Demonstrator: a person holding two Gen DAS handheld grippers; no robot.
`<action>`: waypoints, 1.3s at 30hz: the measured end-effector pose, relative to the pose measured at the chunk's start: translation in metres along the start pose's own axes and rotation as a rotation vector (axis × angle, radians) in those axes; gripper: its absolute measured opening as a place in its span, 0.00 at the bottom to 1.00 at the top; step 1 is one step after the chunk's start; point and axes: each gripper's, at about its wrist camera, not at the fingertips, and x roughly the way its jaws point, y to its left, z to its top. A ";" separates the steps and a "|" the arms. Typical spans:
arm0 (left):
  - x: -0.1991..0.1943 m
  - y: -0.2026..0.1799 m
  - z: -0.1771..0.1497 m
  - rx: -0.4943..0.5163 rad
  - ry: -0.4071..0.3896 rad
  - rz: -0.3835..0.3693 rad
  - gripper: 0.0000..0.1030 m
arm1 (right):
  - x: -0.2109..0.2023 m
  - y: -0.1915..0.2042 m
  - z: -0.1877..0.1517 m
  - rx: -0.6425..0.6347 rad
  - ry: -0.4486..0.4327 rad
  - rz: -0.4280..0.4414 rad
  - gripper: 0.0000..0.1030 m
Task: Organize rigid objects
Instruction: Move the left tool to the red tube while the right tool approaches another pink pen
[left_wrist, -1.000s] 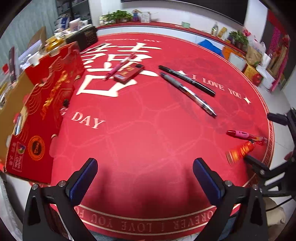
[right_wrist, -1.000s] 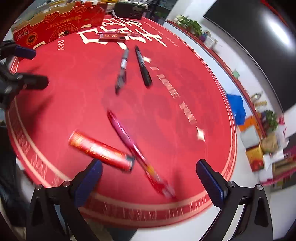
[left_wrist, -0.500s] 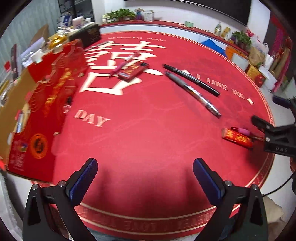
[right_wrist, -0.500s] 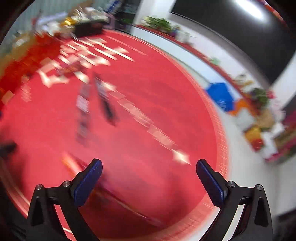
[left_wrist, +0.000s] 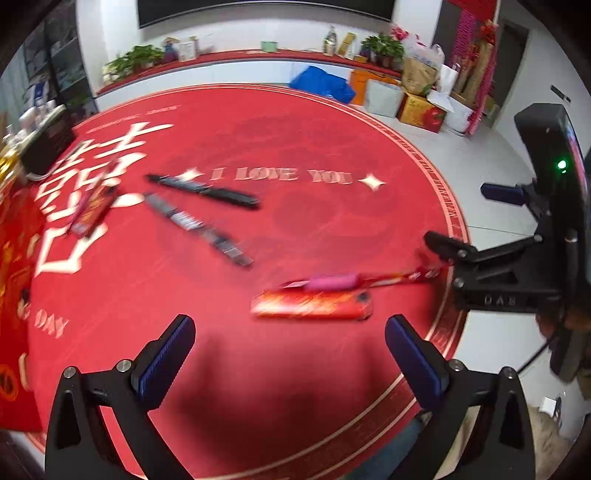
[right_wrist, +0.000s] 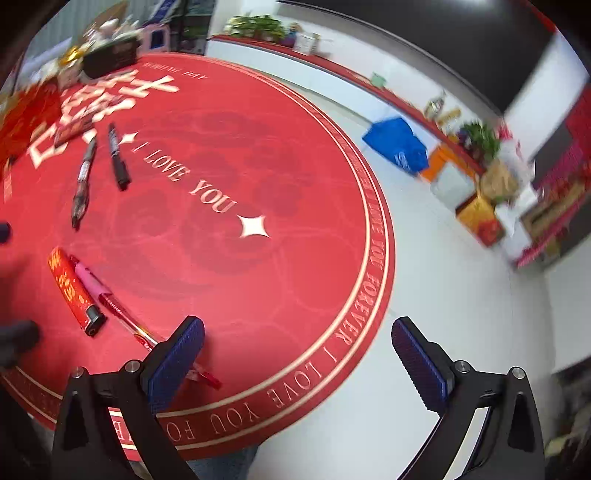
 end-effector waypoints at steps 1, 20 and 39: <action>0.005 -0.005 0.002 0.006 0.014 -0.011 1.00 | 0.001 -0.004 0.000 0.024 0.006 0.008 0.99; 0.021 0.087 -0.002 -0.131 -0.037 0.249 1.00 | 0.002 0.029 -0.002 -0.054 -0.013 0.128 0.99; 0.018 0.106 -0.004 -0.396 0.045 0.322 1.00 | -0.001 0.061 0.012 -0.191 -0.048 0.144 0.99</action>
